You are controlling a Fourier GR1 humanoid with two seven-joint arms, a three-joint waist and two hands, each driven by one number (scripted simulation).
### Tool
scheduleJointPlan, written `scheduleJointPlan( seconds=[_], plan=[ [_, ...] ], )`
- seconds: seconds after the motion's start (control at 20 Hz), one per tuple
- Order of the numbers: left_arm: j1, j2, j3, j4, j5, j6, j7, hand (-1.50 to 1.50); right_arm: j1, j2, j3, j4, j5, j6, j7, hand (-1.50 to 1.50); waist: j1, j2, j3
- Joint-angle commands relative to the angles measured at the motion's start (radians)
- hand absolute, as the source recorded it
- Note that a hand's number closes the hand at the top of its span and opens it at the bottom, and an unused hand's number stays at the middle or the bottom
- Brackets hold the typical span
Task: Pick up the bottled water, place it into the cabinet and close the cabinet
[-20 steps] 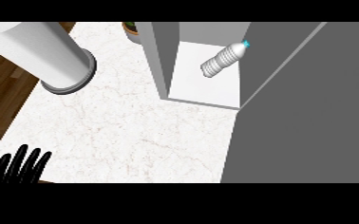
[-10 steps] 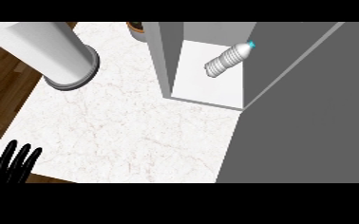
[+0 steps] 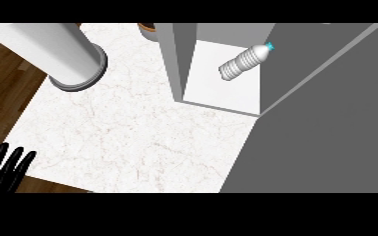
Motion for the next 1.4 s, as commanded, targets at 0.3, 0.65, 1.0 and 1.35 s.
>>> scheduleJointPlan(
  seconds=[0.3, 0.65, 1.0, 1.35],
  plan=[
    [-0.005, 0.022, 0.032, -0.004, 0.027, -0.05, -0.001, -1.5, -0.155, 0.201, 0.008, 0.246, -0.223, -0.098, 0.187, 1.5, 0.034, 0.016, 0.008],
    [-0.001, 0.033, 0.062, 0.024, 0.059, -0.062, 0.017, -1.5, -0.423, 0.336, -0.19, 0.481, -0.255, -0.22, 0.282, 1.5, -0.009, -0.006, 0.012],
    [0.02, 0.03, 0.081, 0.062, 0.088, -0.105, 0.02, -1.5, -0.769, 0.438, -0.383, 0.798, -0.197, -0.35, 0.317, 1.5, -0.056, -0.018, 0.016],
    [0.036, 0.025, 0.1, 0.056, 0.082, -0.135, 0.019, -1.5, -1.086, 0.441, -0.491, 1.194, -0.15, -0.384, 0.245, 1.5, -0.066, -0.021, 0.019]
  ],
)
